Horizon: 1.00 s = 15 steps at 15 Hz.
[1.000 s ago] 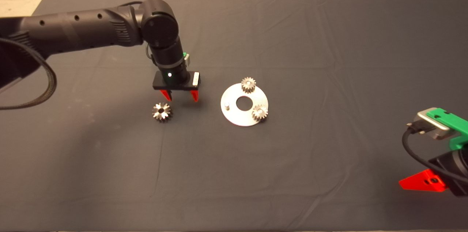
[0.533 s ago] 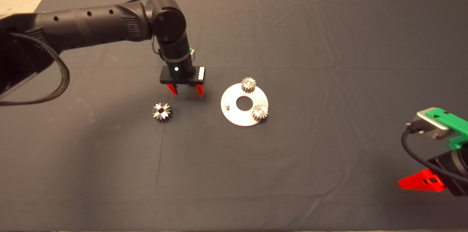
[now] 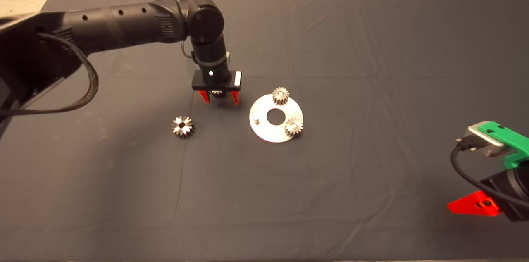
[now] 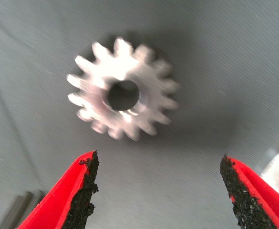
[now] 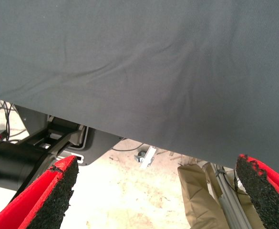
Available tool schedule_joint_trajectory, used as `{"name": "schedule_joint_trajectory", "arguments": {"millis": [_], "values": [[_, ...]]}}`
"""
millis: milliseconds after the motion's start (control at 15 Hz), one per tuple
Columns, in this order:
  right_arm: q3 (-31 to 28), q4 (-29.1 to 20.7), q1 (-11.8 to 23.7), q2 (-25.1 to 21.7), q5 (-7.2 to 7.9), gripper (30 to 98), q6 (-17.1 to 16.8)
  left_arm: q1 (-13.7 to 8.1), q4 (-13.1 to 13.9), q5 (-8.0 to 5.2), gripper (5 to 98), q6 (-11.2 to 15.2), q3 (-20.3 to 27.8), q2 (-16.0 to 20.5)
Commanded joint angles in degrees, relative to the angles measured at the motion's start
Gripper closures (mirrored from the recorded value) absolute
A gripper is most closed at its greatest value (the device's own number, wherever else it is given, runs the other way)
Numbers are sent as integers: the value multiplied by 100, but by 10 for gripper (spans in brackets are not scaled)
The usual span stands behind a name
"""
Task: Remove an incorrectly installed larger gear and replace it with the correct smaller gear
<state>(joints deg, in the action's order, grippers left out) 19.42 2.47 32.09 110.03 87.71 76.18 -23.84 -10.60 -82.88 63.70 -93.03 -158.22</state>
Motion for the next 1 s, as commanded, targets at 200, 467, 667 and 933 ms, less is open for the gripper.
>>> {"name": "schedule_joint_trajectory", "arguments": {"millis": [200, 467, 667, 933], "values": [[-1, -208, 96, 190, 729, 408, 134, -86, -273, 52, 392, -77, -170, -100], [8, -212, 96, 252, 729, 408, 134, -86, -294, 70, 392, -77, -249, -126], [8, -247, 140, 252, 729, 408, 134, -86, -392, 61, 392, -77, -316, -254], [8, -256, 140, 269, 729, 408, 196, -86, -592, 35, 392, -77, -416, -391]]}}
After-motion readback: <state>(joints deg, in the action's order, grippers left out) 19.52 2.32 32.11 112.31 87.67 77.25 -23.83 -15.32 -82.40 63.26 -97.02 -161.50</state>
